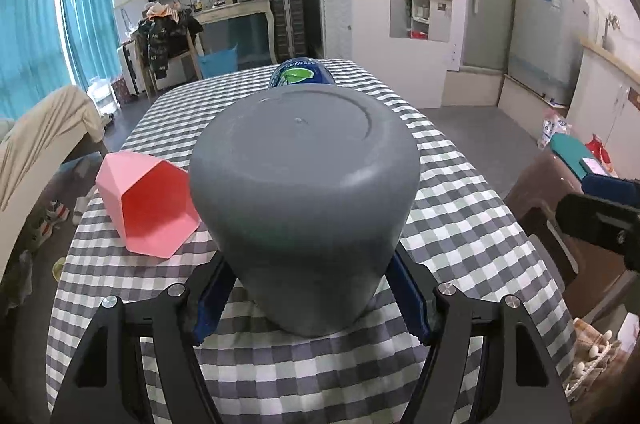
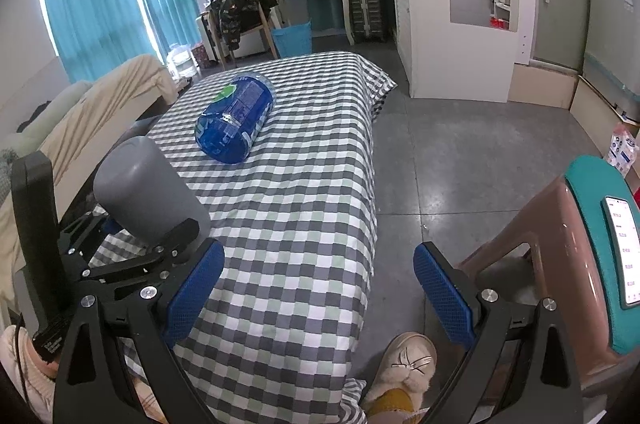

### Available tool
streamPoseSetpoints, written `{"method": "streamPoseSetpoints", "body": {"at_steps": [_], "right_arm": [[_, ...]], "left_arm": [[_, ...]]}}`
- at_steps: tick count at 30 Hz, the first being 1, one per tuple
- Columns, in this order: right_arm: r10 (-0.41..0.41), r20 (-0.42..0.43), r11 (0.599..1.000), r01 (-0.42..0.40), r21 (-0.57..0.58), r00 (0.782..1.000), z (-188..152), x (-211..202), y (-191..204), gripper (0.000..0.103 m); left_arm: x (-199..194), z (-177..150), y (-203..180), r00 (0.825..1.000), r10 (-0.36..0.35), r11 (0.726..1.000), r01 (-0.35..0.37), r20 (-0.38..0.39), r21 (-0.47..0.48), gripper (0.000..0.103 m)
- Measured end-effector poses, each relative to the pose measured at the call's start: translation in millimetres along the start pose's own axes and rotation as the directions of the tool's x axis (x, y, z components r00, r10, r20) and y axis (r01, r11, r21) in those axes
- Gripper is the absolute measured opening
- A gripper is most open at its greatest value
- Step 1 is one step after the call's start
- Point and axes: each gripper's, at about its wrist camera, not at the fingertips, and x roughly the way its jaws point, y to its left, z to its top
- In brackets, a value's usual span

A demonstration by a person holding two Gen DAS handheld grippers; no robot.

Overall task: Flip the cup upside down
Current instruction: 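Rotate the gray cup in the left tool so its opening faces down, then lower the gray cup rim-down onto the table and open the left tool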

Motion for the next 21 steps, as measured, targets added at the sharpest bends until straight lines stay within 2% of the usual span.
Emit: {"method": "streamPoseSetpoints", "body": {"at_steps": [3,13,16,21], "right_arm": [[0.006,0.015,1.0,-0.006,-0.002,1.0,0.8,-4.9,0.5,0.096],[-0.009,0.096,1.0,0.008,0.009,0.995,-5.2,-39.9,4.1,0.096],[-0.011,0.13,1.0,0.011,0.001,0.991,-8.7,-56.2,12.7,0.096],[-0.014,0.177,1.0,0.017,-0.015,0.984,-14.6,-75.0,34.3,0.096]], "left_arm": [[-0.5,-3.7,-2.8,1.0,-0.001,1.0,0.001,-0.019,0.012,0.083],[-47.1,-8.8,-8.5,0.998,0.019,0.997,-0.023,0.055,0.068,0.084],[-66.6,-9.1,0.5,0.996,0.023,0.999,-0.027,0.081,0.046,0.084],[-108.5,-13.6,29.7,0.986,0.044,0.998,-0.038,0.159,-0.043,0.084]]}}
